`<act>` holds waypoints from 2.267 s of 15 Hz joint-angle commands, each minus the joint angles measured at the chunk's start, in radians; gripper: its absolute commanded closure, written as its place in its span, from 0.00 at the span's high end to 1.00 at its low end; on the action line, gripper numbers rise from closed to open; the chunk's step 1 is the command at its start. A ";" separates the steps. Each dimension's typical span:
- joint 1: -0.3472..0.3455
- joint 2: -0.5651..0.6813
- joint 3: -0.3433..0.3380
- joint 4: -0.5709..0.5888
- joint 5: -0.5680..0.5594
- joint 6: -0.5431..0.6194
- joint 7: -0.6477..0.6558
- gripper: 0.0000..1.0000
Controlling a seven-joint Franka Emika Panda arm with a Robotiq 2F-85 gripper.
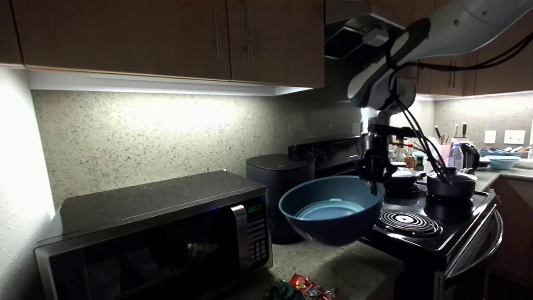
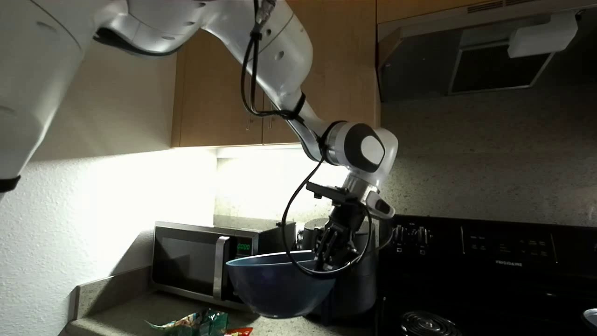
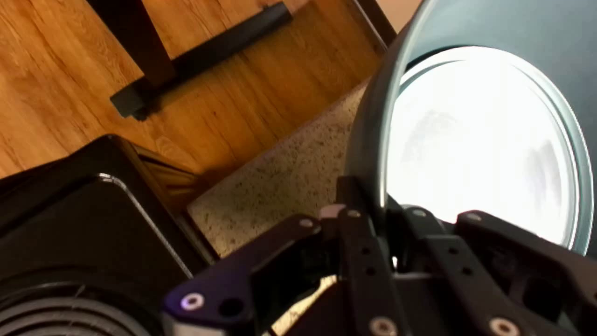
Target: Put the blue bowl on top of the air fryer then set it down again
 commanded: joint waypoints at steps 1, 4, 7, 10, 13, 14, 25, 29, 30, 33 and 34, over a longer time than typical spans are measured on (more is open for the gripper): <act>-0.017 0.149 0.015 0.109 -0.011 -0.164 -0.043 0.02; -0.025 0.267 0.007 0.205 -0.057 -0.288 -0.002 0.02; -0.019 0.363 0.008 0.278 -0.077 -0.253 0.034 0.02; -0.013 0.415 0.008 0.338 -0.073 -0.189 0.058 0.02; -0.002 0.431 0.006 0.369 -0.082 -0.123 0.079 0.02; -0.002 0.431 0.005 0.375 -0.081 -0.109 0.083 0.02; -0.020 0.428 0.008 0.414 -0.058 -0.115 0.155 0.69; -0.016 0.366 0.006 0.391 -0.063 -0.081 0.160 0.95; -0.011 0.328 0.007 0.362 -0.066 -0.058 0.148 0.98; 0.002 0.226 0.011 0.298 -0.079 -0.009 0.121 1.00; 0.007 0.191 0.013 0.275 -0.082 0.002 0.115 1.00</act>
